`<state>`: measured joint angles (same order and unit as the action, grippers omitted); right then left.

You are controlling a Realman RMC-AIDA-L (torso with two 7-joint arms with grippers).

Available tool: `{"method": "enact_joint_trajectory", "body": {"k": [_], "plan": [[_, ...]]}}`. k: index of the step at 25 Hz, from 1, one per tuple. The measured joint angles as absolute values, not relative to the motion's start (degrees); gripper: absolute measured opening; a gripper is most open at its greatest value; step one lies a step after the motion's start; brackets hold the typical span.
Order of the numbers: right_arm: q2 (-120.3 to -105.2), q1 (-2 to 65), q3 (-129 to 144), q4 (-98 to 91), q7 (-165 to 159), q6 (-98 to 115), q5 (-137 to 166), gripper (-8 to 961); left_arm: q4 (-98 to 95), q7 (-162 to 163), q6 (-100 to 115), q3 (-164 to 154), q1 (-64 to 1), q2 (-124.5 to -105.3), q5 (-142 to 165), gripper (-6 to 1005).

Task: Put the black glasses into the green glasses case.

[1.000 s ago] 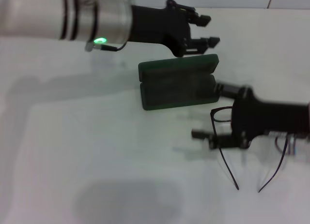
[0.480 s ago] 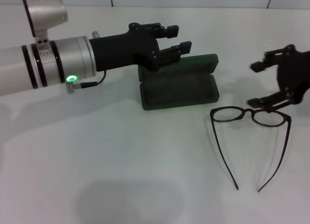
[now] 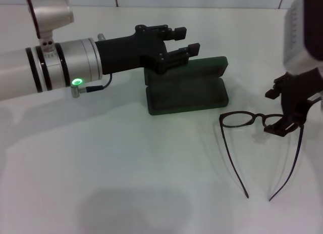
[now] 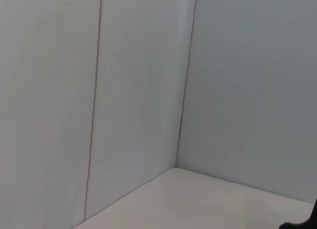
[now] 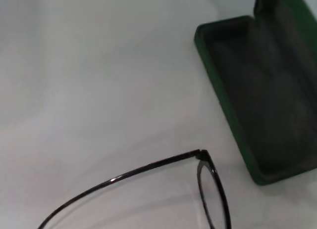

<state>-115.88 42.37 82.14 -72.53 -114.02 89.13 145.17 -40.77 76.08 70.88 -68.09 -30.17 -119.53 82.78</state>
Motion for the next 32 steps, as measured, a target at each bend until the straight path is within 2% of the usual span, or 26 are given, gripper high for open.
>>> {"method": "enact_joint_trajectory", "body": {"k": [16,18,24,29,32], "plan": [[-116.16,45.1,90.7,-63.1,-114.3,78.8,144.8,651,-40.4,76.0,70.3,-68.4,-30.1,-119.7,82.9,515],[-116.18,45.5,91.5,-62.2,-114.3,78.2,144.7,415,-40.4,75.9,70.3,-68.4,-30.1,-119.71,82.9,515],[-116.19,46.2,91.8,-60.5,-114.4,76.9,144.4,241,-40.4,76.2,70.3,-68.3,-30.2,-119.78,82.6,514],[-115.99,44.9,88.3,-63.6,-114.3,80.2,144.3,139,-40.8,76.0,71.3,-68.2,-29.8,-119.8,82.2,514],[-115.84,41.2,80.8,-70.2,-112.1,85.3,141.8,133,-40.9,75.9,73.8,-68.2,-29.7,-119.73,81.4,514]]}}
